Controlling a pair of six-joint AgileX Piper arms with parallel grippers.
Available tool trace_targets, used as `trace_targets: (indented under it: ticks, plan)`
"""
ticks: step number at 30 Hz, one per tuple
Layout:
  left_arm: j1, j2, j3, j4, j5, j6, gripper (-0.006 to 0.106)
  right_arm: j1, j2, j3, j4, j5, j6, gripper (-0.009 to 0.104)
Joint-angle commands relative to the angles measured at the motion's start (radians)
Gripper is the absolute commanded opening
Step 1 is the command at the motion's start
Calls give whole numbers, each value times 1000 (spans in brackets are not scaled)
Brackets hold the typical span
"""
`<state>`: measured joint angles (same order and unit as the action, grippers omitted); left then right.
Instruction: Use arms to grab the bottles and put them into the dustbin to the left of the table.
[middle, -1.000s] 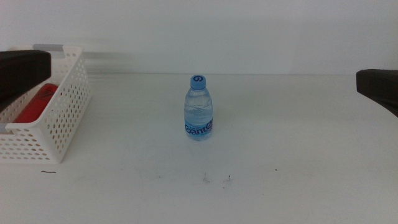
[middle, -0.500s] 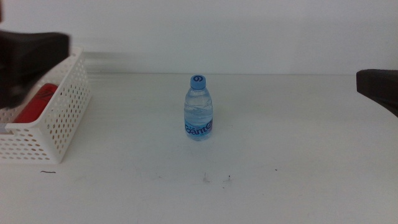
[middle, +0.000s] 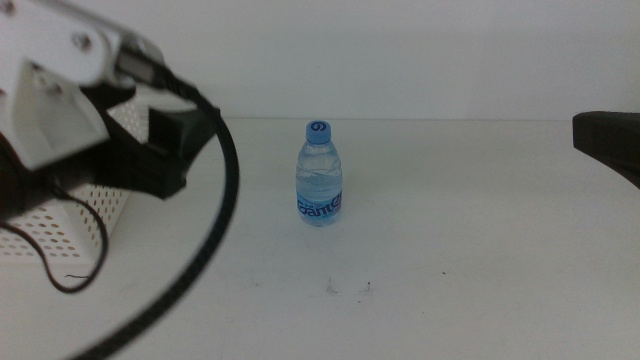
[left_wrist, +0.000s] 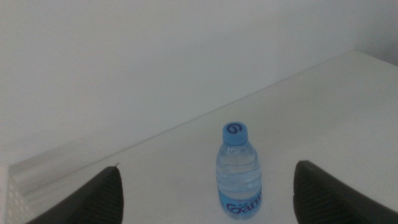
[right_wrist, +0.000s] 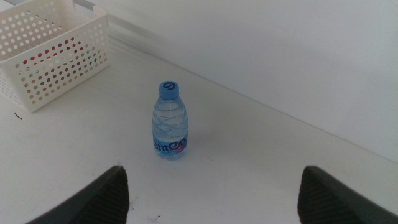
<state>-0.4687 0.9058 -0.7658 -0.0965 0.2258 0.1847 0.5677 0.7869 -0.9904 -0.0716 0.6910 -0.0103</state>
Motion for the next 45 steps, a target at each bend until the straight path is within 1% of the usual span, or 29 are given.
trace_targets:
  ticks: [1, 5, 9, 13, 22, 24, 25, 27, 30, 34, 45]
  plan:
    - [0, 6, 58, -20, -99, -9, 94, -9, -3, -8, 1, -6, -8, 85]
    - [0, 6, 168, -22, -249, -12, 94, -9, -3, -8, 1, -6, -8, 85]
    - [0, 6, 270, -22, -364, -83, 94, -9, -3, -8, 1, -6, -8, 85]
    - [0, 6, 308, -22, -364, -99, 94, -9, -3, -8, 1, -6, -8, 85]
    - [0, 6, 313, -18, -373, -99, 94, -9, -3, -8, 1, -6, -8, 85]
    - [0, 6, 315, -7, -372, -99, 94, -9, -3, -8, 1, -6, -8, 85]
    - [0, 6, 332, 24, -398, -124, 94, -9, -3, -8, 1, -6, -8, 85]
    - [0, 14, 384, 64, -502, -193, 94, -9, -3, -8, 1, -6, -8, 85]
    - [0, 70, 465, 75, -736, -239, 94, -9, -3, -8, 1, -6, -8, 85]
    - [0, 195, 490, 85, -884, -271, 94, -9, -3, -8, 1, -6, -8, 85]
    - [0, 539, 512, 194, -1249, -345, 94, -9, -3, -8, 1, -6, -8, 85]
